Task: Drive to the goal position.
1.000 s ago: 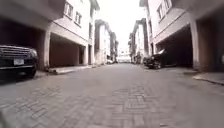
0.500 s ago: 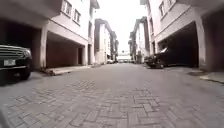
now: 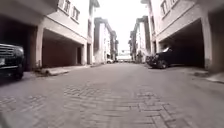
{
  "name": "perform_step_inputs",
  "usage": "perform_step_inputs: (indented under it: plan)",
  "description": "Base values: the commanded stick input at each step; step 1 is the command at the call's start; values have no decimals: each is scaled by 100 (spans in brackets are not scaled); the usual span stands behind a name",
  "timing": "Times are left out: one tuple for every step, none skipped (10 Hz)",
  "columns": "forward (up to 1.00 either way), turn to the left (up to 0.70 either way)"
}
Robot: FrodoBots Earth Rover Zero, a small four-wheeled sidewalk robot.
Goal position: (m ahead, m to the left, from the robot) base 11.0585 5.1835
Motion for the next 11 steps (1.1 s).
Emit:
perform_step_inputs:
  plan:
    - [70, 0]
    - [70, 0]
    - [70, 0]
    - [70, 0]
    - [70, 0]
    - [70, 0]
    - [70, 0]
    - [70, 0]
    - [70, 0]
    - [70, 0]
    - [70, 0]
